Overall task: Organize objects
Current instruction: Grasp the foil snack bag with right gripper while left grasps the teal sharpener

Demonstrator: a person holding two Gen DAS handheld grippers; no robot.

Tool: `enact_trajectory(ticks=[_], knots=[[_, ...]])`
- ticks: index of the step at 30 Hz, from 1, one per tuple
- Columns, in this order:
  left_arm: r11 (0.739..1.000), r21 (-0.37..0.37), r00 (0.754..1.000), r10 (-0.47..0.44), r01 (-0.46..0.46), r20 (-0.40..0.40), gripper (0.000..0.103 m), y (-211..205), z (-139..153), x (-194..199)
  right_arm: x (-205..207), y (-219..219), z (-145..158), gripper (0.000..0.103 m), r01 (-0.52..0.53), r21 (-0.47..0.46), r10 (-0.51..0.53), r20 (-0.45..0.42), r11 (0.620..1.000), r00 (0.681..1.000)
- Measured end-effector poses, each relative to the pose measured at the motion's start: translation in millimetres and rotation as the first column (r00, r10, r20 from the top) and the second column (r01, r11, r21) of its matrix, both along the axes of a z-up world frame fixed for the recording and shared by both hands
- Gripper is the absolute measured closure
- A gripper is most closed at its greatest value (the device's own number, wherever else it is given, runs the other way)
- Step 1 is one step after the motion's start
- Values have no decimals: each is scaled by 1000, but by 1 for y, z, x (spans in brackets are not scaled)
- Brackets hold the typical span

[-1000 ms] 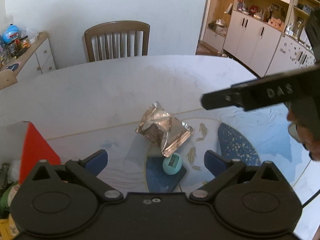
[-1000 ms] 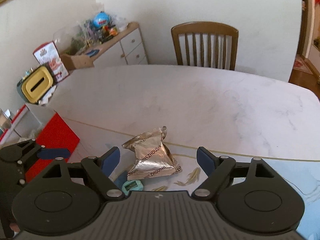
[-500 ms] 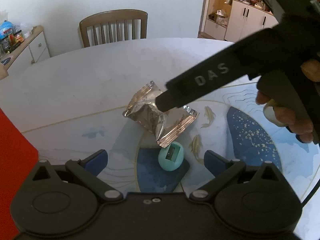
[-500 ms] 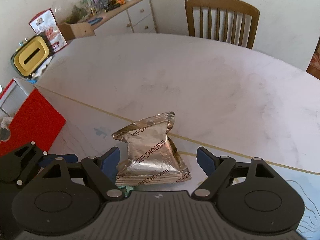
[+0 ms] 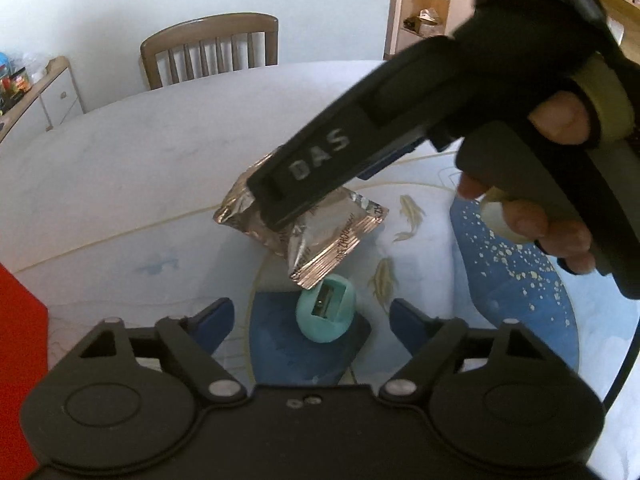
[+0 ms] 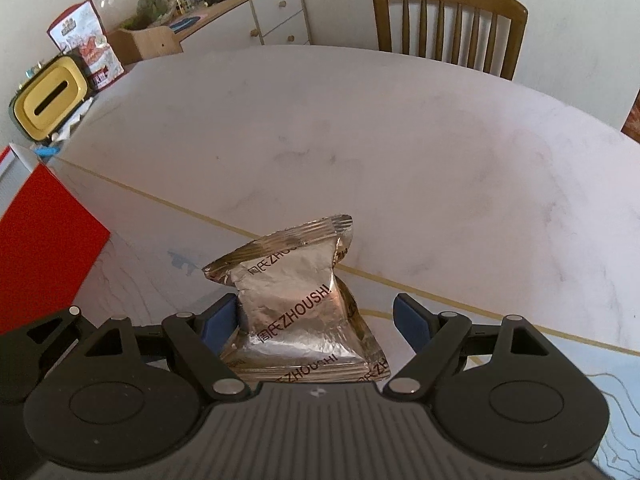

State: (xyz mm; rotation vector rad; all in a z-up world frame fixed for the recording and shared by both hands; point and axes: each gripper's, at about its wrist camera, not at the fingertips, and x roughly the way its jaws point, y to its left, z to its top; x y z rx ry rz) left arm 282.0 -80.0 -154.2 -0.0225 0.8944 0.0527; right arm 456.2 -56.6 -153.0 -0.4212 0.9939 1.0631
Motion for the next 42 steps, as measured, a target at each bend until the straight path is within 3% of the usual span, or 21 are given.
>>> enact_trajectory(ticks=[5,20,28,42], knots=[[1000,17,1000,-13,14,-5,35,-6,-3,1,-4,4,-4,20,3,-8,-3,19,1000,1000],[998,38,999,-44,43,4,72,-13,0,0,-15,10,-8,47,7,-4,-7,30,1000,1000],[999,31,999,-45,45,0,73,-12,3,-1,-18,5,-3,55,40,-17,-39,46,999,998],[1000,-7,998,-5,6,57,73,-4,38,-25,-24,-37,34,57,82,23,-83,56,996,995]])
